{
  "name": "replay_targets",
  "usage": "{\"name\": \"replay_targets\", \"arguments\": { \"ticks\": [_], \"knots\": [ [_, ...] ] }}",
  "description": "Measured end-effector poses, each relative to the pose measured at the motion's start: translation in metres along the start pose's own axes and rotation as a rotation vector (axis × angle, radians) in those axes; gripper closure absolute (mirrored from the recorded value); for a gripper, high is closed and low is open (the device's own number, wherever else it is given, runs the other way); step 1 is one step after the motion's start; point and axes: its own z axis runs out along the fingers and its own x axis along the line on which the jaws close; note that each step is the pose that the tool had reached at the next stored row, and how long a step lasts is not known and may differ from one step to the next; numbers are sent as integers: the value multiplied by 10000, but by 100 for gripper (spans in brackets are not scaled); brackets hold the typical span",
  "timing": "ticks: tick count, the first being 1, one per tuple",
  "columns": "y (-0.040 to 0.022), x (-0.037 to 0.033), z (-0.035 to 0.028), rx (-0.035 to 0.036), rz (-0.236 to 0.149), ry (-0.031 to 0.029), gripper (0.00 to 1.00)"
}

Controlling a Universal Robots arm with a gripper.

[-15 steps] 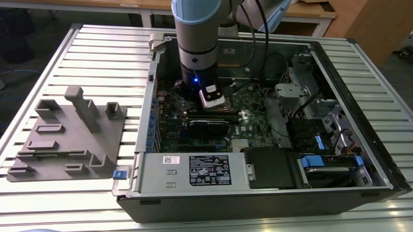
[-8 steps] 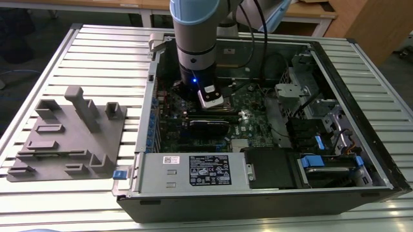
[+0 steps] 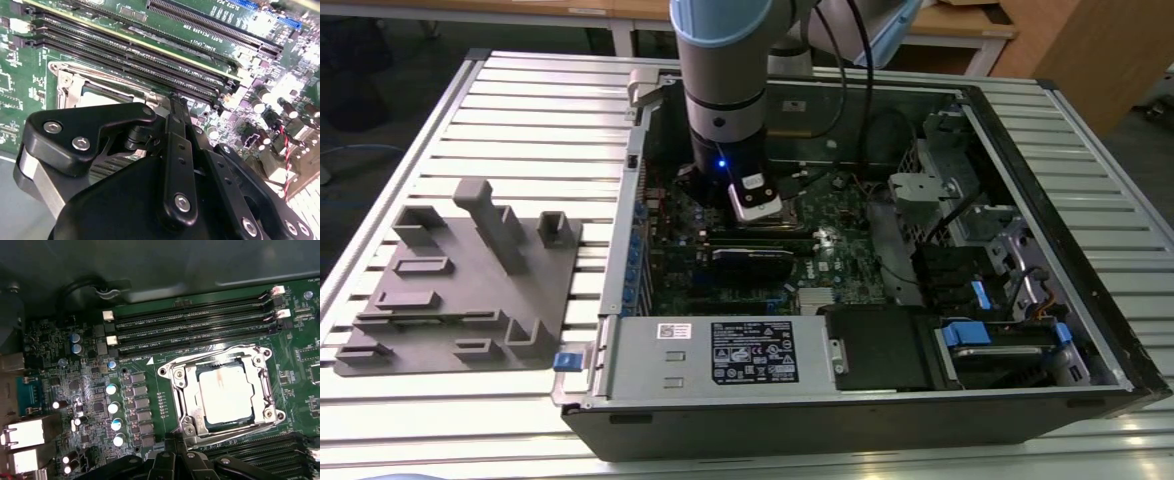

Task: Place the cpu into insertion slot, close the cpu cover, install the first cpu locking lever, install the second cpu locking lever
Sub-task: 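Install the second cpu locking lever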

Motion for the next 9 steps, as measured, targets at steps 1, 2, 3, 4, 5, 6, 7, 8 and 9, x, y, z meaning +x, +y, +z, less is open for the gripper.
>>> {"name": "replay_targets", "arguments": {
  "ticks": [1,2,3,4,5,6,7,8,9],
  "knots": [
    [3,-2,-22,0,1,-1,89],
    [5,-3,-45,-1,2,-1,89],
    [8,-5,-70,0,3,-1,89],
    [10,-6,-93,0,3,-1,89],
    [13,-8,-117,-1,4,-1,89],
    [15,-10,-143,0,4,-1,89],
    [18,-12,-168,2,4,0,89],
    [19,-12,-180,1,4,0,89],
    [20,-13,-182,-1,6,-1,89]
  ]
}}
